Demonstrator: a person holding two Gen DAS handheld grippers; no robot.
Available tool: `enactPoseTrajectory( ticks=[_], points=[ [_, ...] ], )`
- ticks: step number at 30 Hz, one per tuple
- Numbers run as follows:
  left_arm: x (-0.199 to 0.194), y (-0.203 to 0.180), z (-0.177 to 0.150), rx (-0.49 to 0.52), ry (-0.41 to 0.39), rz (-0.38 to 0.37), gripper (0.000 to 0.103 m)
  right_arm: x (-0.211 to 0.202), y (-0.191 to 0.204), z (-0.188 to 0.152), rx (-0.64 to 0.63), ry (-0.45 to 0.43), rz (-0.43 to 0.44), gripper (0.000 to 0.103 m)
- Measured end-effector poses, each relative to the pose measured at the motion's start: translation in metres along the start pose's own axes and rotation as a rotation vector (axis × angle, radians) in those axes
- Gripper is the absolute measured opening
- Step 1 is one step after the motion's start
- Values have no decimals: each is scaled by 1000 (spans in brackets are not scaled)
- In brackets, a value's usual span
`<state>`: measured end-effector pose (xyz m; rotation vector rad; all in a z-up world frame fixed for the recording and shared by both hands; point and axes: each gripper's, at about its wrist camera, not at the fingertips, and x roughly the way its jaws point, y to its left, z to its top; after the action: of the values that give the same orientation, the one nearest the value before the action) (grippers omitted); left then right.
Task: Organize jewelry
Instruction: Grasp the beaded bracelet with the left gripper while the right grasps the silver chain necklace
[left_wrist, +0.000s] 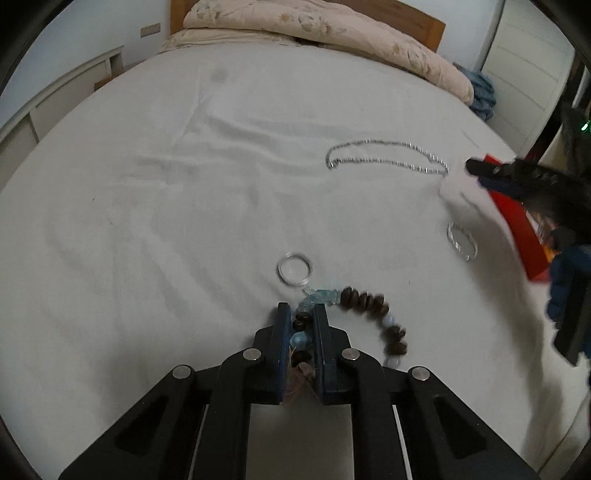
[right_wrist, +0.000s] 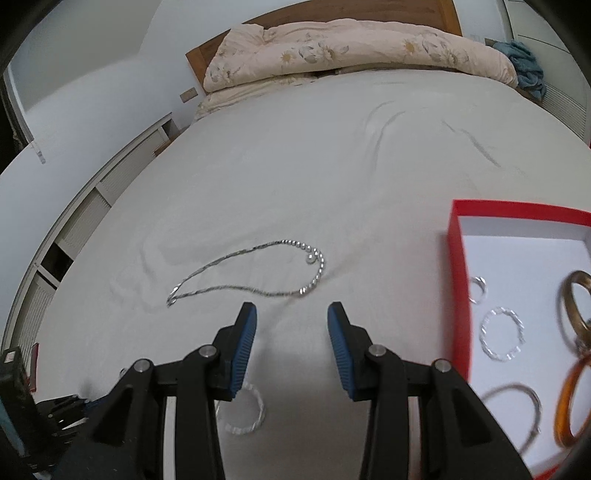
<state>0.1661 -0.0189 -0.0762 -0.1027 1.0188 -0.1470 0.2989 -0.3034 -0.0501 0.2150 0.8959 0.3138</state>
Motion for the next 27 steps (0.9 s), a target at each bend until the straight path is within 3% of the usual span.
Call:
enactPoseTrajectory(
  ticks=[9,16,20,27],
  points=[
    [-9,6,3,-15,-44,-46,11,48,-3,18,10,11,-38,38],
    [-10,11,2,-32,-57,-65,11,65,4,18,-76,55,-104,36],
    [-15,11,2,-44,-61,-62,11,60,6,14,-107,85,-133,6],
    [-35,3,1,-37,-76,-55,11,29,17,-3,-161,112,-134,5]
  ],
)
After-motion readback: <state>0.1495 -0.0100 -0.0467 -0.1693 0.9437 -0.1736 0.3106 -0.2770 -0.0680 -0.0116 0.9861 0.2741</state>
